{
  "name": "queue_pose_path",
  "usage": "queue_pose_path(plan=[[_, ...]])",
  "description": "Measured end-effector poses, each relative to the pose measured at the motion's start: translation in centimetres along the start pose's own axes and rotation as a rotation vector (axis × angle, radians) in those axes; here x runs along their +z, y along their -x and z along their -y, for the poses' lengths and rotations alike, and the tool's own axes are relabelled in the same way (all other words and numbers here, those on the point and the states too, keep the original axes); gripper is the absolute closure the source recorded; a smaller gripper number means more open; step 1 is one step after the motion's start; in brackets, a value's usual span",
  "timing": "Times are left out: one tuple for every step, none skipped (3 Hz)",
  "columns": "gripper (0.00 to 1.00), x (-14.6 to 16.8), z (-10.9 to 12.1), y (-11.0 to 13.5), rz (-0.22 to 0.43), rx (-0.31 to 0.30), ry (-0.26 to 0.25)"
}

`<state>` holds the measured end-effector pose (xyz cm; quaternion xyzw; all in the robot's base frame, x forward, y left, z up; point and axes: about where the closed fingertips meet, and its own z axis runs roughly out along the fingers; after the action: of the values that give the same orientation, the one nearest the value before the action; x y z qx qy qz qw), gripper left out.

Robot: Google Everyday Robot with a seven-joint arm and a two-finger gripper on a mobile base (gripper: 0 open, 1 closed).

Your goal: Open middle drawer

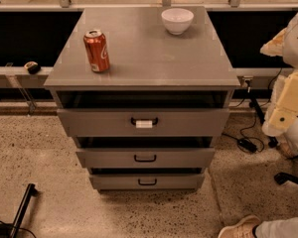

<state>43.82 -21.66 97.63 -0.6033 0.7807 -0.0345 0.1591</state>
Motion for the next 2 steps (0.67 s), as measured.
queue_pose_path(plan=[[0.00,0.0,0.0,0.0,0.000,0.000,0.000],[0.00,3.1,-1.0,-0.6,0.025,-0.001,0.010]])
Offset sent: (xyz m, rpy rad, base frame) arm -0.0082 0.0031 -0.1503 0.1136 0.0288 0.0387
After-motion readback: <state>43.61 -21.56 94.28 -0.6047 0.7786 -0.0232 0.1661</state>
